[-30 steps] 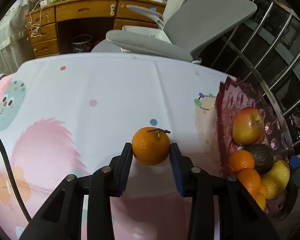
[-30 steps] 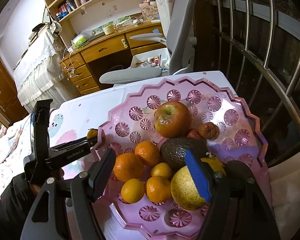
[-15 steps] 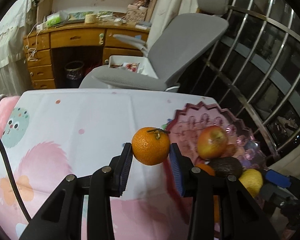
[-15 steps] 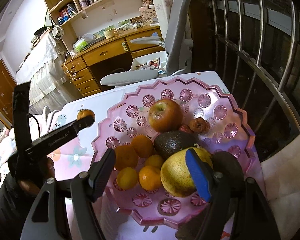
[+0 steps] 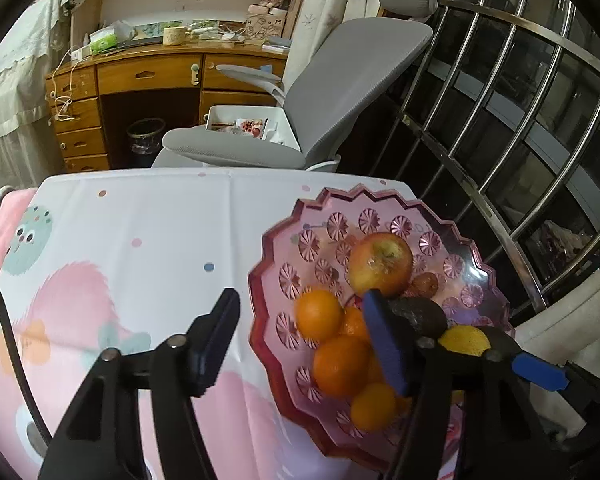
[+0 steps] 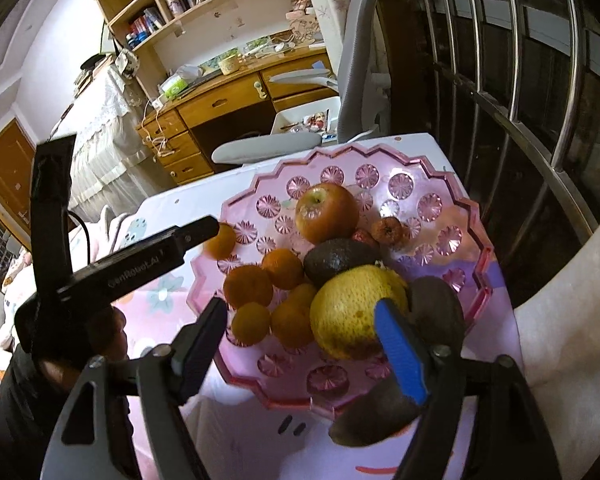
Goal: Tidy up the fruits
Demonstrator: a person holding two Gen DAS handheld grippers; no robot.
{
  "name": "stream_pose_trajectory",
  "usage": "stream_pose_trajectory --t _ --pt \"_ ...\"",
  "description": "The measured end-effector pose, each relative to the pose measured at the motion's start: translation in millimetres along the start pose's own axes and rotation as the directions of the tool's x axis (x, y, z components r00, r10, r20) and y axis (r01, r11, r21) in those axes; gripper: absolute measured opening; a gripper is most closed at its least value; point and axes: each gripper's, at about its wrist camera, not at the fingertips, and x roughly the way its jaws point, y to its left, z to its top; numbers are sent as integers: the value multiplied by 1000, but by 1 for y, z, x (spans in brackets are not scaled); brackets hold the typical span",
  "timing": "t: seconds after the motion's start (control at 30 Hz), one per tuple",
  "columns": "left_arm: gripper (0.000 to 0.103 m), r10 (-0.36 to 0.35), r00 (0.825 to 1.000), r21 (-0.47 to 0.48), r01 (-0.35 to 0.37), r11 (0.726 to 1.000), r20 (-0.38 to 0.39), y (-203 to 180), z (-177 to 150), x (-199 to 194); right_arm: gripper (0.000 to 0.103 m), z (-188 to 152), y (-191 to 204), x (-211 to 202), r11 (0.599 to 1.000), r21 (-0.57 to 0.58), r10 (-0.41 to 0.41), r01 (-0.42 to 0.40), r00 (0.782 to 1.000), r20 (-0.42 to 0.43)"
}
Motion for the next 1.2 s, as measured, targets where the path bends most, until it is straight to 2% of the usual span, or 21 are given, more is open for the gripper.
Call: stream_pose_trajectory --t 0.1,0.37,0.53,0.63,0.77,0.87,0.97,1.1,1.2 --pt "76 16 1000 -22 -16 1000 -24 -1 -8 -6 81 -7 0 -1 1000 -19 2 -2 1000 -24" --pt "81 42 991 -98 -55 994 -131 22 -50 -29 82 -34 17 -13 995 -78 -64 63 998 -15" --pt "82 29 978 -103 -51 993 -207 41 -80 -55 91 -57 34 -25 994 -49 -100 99 995 -23" --pt "82 41 964 -73 -62 995 -263 49 -105 -80 91 -78 48 -31 989 -44 -144 142 988 -55" --pt "85 -2 941 -80 -27 996 -338 58 -137 -115 92 -110 71 -42 984 -40 -179 175 974 -138" --pt "85 -5 916 -74 -27 997 -401 58 -158 -141 93 -131 87 -55 987 -22 -159 158 965 -208" --pt "85 -13 902 -62 -15 998 -431 54 -170 -172 96 -150 101 -74 991 11 -121 130 949 -290" --pt "87 8 907 -22 -19 1000 -422 45 -168 -216 97 -160 122 -109 993 -15 -115 117 936 -332" --pt "90 33 919 -20 -45 999 -393 40 -158 -251 99 -154 132 -138 995 -45 -100 90 947 -304"
